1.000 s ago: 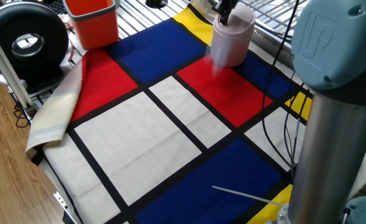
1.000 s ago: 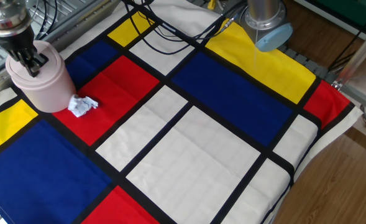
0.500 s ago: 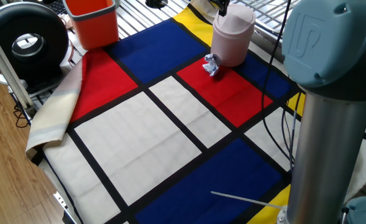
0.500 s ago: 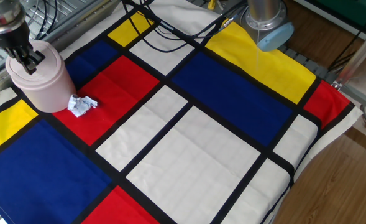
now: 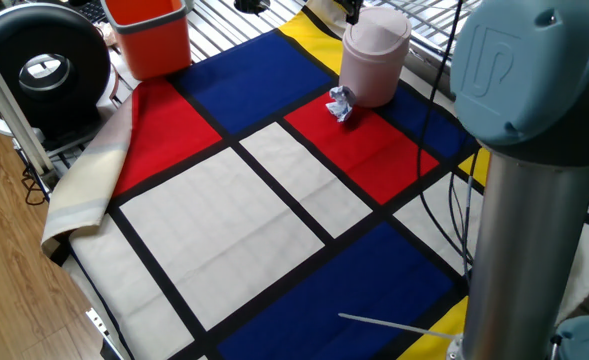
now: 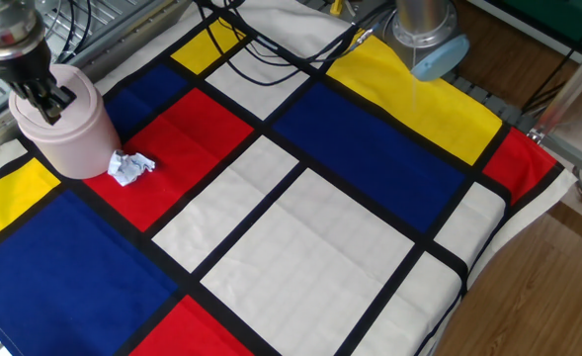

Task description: Put the garbage in the trash can

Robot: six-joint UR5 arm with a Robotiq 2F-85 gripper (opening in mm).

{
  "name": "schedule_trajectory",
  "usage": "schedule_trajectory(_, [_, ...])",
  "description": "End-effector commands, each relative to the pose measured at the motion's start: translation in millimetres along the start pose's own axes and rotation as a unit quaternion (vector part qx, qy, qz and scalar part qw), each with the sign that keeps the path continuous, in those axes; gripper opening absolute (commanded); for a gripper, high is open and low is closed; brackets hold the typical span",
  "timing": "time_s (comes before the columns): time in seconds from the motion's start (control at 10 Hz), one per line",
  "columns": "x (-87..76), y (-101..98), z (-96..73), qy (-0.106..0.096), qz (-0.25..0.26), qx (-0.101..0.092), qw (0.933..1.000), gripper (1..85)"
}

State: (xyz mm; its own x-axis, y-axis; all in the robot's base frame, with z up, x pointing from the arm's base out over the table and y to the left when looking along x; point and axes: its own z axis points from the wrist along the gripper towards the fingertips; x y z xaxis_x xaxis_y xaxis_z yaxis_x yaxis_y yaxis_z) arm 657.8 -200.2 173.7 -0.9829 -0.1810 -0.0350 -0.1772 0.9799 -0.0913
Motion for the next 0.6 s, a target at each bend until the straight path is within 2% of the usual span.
schedule_trajectory(0.0, [-8.2,14.1,10.0,-0.013,-0.020,-0.011,0.9997,45.7])
schedule_trajectory(0.1, [-11.4,17.8,16.1,-0.019,-0.022,-0.013,0.9995,49.3])
schedule_trajectory(0.2, [-8.8,24.7,20.6,-0.019,-0.022,-0.015,0.9995,56.7])
schedule_trajectory(0.3, [-6.9,31.4,23.4,-0.020,-0.024,-0.019,0.9993,59.7])
schedule_trajectory(0.5, [-3.6,34.1,30.8,-0.020,-0.038,-0.020,0.9989,68.3])
